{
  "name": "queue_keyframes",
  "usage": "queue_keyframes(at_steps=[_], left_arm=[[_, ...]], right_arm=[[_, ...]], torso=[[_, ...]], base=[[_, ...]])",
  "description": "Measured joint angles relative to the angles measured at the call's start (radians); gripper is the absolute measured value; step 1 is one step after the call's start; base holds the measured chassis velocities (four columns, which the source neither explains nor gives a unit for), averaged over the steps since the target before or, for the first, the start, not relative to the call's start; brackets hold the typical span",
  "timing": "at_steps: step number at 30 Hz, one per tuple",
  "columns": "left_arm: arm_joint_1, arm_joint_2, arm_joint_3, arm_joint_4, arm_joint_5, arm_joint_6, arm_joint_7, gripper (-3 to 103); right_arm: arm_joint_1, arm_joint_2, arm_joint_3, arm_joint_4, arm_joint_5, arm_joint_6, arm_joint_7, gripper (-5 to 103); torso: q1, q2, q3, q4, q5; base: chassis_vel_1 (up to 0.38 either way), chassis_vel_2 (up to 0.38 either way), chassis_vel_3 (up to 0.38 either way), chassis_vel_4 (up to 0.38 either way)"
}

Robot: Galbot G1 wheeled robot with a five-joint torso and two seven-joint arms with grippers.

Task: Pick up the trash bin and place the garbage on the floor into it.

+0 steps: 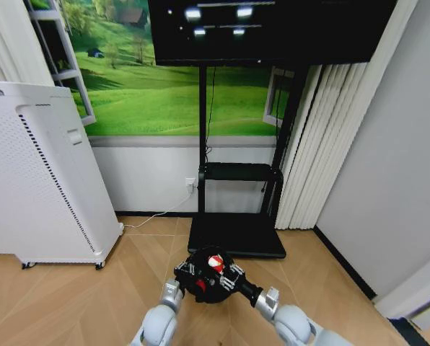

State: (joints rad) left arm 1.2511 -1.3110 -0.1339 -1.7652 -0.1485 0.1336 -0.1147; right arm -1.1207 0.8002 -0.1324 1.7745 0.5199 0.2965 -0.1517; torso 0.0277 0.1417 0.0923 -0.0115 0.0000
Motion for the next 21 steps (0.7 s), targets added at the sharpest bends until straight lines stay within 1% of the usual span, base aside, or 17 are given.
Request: queue_keyframes(at_steps=[2,4,5,8,9,10,11,12,13,14,16,17,18,19,21], left_arm=[[0.000,0.000,0.000,0.000,0.000,0.000,0.000,6],[-0.003,-0.001,0.000,0.001,0.000,0.000,0.001,6],[-0.003,-0.001,0.000,0.001,0.000,0.000,0.001,6],[-0.005,0.000,-0.001,0.001,-0.001,0.000,0.001,6],[-0.005,0.000,-0.001,0.001,-0.001,0.000,0.001,6],[-0.005,0.001,-0.003,-0.001,-0.002,0.000,0.000,6],[0.001,0.007,-0.009,-0.011,-0.003,0.001,0.001,6],[0.001,0.007,-0.009,-0.011,-0.003,0.001,0.001,6],[0.012,0.020,-0.021,-0.027,-0.007,0.003,0.001,6],[0.012,0.020,-0.021,-0.027,-0.007,0.003,0.001,6],[0.047,0.048,-0.068,-0.070,-0.019,0.003,0.002,6],[0.047,0.048,-0.068,-0.070,-0.019,0.003,0.002,6],[0.067,0.063,-0.093,-0.093,-0.024,0.004,0.001,6],[0.085,0.081,-0.113,-0.115,-0.029,0.005,0.001,6],[0.098,0.094,-0.125,-0.130,-0.033,0.006,0.000,6]], right_arm=[[0.000,0.001,0.000,0.000,0.000,0.000,0.000,70],[0.000,0.003,0.000,0.000,-0.002,-0.001,0.002,80],[0.000,0.003,0.000,0.000,-0.002,-0.001,0.002,80],[-0.003,0.004,0.002,-0.003,-0.004,-0.002,0.017,96],[-0.003,0.004,0.002,-0.003,-0.004,-0.002,0.017,96],[-0.003,0.005,0.005,-0.003,-0.004,-0.006,0.030,99],[-0.007,0.007,0.018,0.001,0.002,-0.033,0.068,100],[-0.007,0.007,0.018,0.001,0.002,-0.033,0.068,100],[-0.018,0.011,0.045,0.020,0.025,-0.087,0.099,100],[-0.018,0.011,0.045,0.020,0.025,-0.087,0.099,100],[-0.040,0.036,0.086,0.041,0.049,-0.134,0.181,100],[-0.040,0.036,0.086,0.041,0.049,-0.134,0.181,100],[-0.040,0.044,0.099,0.039,0.050,-0.142,0.207,100],[-0.040,0.046,0.112,0.031,0.049,-0.146,0.225,100],[-0.040,0.047,0.127,0.022,0.049,-0.157,0.240,100]], torso=[[0.000,0.000,0.000,-0.0001,0.0000],[0.000,0.000,0.000,0.0000,0.0000],[0.000,0.000,0.000,0.0000,0.0000],[0.000,0.000,0.000,0.0000,0.0000],[0.000,0.000,0.000,0.0000,0.0000],[0.000,0.000,0.000,-0.0002,-0.0001],[0.000,0.000,0.000,-0.0001,-0.0001],[0.000,0.000,0.000,-0.0001,-0.0001],[0.000,0.000,0.000,-0.0001,-0.0003],[0.000,0.000,0.000,-0.0001,-0.0003],[0.000,0.000,0.000,-0.0005,0.0000],[0.000,0.000,0.000,-0.0005,0.0000],[0.000,0.000,0.000,0.0003,-0.0001],[0.000,0.000,0.000,0.0004,-0.0001],[0.000,0.000,0.000,0.0003,0.0000]], base=[[0.000,0.000,0.000,0.000],[0.000,0.000,0.000,0.000],[0.000,0.000,0.000,0.000],[0.000,0.000,0.000,0.000],[0.000,0.000,0.000,0.000],[0.000,0.000,0.000,0.000],[0.000,0.000,0.000,0.000],[0.000,0.000,0.000,0.000],[0.000,0.000,0.000,0.000],[0.000,0.000,0.000,0.000],[0.000,0.000,0.000,0.000],[0.000,0.000,0.000,0.000],[0.000,0.000,0.000,0.000],[0.000,0.000,0.000,0.000],[0.000,0.000,0.000,0.000]])
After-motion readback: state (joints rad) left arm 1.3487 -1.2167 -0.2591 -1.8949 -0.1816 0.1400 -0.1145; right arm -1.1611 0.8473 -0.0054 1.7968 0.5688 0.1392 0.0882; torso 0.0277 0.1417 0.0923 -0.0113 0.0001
